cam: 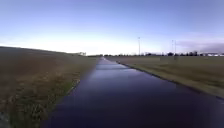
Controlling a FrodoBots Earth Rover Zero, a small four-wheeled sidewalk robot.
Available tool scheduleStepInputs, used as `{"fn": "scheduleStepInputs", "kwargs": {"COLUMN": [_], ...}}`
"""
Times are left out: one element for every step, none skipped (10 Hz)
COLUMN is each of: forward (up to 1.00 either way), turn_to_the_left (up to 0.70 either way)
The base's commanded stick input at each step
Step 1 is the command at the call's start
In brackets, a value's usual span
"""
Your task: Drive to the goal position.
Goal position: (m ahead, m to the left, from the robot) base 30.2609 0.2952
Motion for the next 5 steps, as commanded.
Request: {"fn": "scheduleStepInputs", "kwargs": {"forward": [1.00,1.00,1.00,1.00,1.00], "turn_to_the_left": [0.00,0.00,0.00,0.00,0.00]}}
